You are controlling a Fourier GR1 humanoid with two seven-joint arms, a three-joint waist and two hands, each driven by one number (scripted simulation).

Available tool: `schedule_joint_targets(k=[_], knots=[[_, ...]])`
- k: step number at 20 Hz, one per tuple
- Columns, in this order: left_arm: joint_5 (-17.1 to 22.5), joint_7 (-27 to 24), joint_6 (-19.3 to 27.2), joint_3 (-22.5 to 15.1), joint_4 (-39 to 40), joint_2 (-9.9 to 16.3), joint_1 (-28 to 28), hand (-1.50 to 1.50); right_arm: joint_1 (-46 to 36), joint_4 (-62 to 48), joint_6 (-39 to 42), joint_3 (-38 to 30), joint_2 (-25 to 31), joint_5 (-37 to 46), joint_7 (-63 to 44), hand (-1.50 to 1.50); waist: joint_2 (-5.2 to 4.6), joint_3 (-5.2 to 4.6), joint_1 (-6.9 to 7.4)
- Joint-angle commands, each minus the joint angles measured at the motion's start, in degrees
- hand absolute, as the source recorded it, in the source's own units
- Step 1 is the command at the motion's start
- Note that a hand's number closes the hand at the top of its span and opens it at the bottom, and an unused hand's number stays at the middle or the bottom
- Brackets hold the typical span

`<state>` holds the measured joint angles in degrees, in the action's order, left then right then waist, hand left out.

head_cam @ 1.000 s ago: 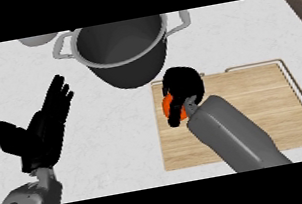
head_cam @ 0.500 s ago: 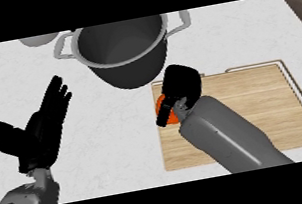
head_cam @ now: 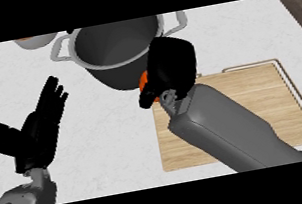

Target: Pick the squash from the tray and place it in the pot

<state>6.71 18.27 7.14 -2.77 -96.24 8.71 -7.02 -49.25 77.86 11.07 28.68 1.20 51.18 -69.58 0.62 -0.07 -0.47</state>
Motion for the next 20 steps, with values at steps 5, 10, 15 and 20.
schedule_joint_targets(k=[5, 10, 15, 20], knots=[[-1.57, 1.31, 0.99, -1.47, 0.91, -1.40, -2.00, 0.00, -18.02, 4.24, 10.88, -2.26, -1.13, 2.74, -10.73, 1.50, -0.24, -0.01, 0.77], [-1.15, -0.39, 0.70, -0.98, 1.12, -2.13, -1.78, 0.00, -29.12, -2.34, 7.90, -8.97, -1.15, 1.25, -4.90, 1.50, -0.47, -0.01, 1.34], [-0.98, 3.60, -0.16, -1.50, -0.05, -1.19, -3.77, 0.00, -36.50, -15.43, 0.95, -10.98, -1.16, -2.11, -3.68, 1.50, -0.81, -0.06, 2.75], [-0.22, -0.36, -2.14, -0.37, 2.12, -0.57, -2.47, 0.00, -38.81, -28.40, -4.66, -15.26, -1.17, -0.54, 1.61, 1.50, -1.27, -0.12, 3.26]])
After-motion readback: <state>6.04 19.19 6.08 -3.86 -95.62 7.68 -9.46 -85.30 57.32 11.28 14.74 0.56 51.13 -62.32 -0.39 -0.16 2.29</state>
